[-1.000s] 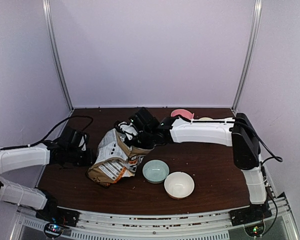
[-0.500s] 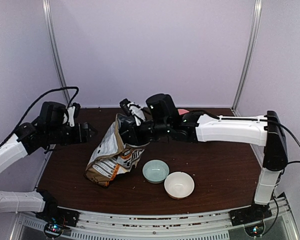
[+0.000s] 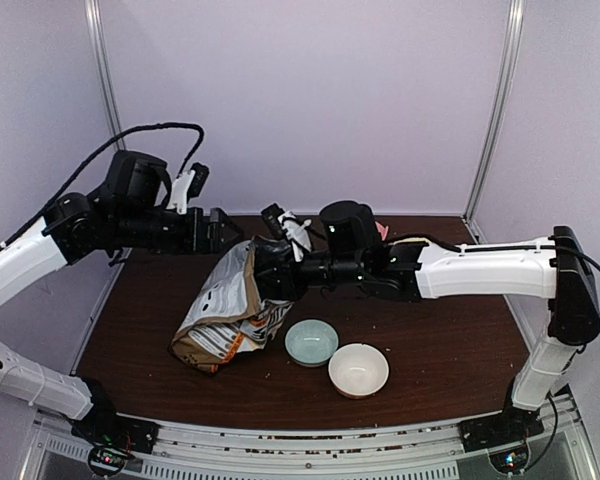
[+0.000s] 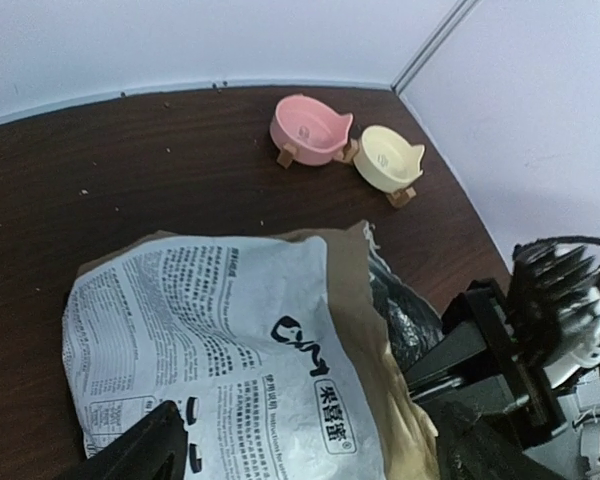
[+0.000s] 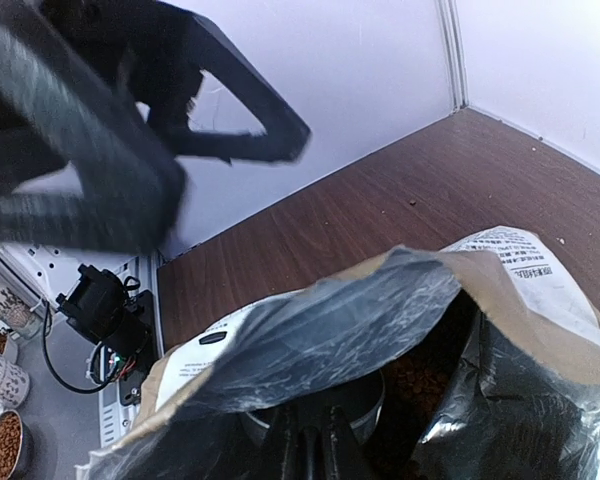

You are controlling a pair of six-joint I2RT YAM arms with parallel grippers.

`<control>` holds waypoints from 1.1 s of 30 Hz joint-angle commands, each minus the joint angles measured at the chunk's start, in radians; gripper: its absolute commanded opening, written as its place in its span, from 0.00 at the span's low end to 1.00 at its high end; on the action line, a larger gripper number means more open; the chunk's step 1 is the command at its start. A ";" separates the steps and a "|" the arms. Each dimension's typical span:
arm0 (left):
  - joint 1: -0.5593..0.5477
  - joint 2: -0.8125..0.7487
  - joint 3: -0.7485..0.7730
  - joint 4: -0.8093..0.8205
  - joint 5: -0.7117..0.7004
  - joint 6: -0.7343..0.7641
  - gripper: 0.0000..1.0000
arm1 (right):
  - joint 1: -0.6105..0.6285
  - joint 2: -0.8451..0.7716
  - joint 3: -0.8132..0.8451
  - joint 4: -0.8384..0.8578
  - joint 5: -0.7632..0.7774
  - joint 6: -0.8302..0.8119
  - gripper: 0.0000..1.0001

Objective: Serve the pet food

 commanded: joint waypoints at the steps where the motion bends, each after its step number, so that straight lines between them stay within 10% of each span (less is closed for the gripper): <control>1: -0.054 0.096 0.074 -0.035 0.015 0.021 0.90 | 0.009 -0.050 -0.002 0.059 -0.005 -0.014 0.00; 6: -0.074 0.147 0.105 -0.026 0.012 0.015 0.90 | 0.008 -0.057 -0.008 0.053 0.000 -0.021 0.00; 11: -0.075 0.145 0.094 -0.066 -0.057 -0.010 0.23 | 0.009 -0.104 -0.050 0.075 0.017 -0.035 0.00; 14: -0.075 0.094 0.073 -0.064 -0.111 -0.021 0.00 | 0.008 -0.153 -0.103 0.110 0.022 -0.038 0.00; 33: -0.076 -0.054 0.000 0.013 -0.160 0.001 0.00 | 0.016 -0.378 -0.329 0.261 0.029 -0.190 0.00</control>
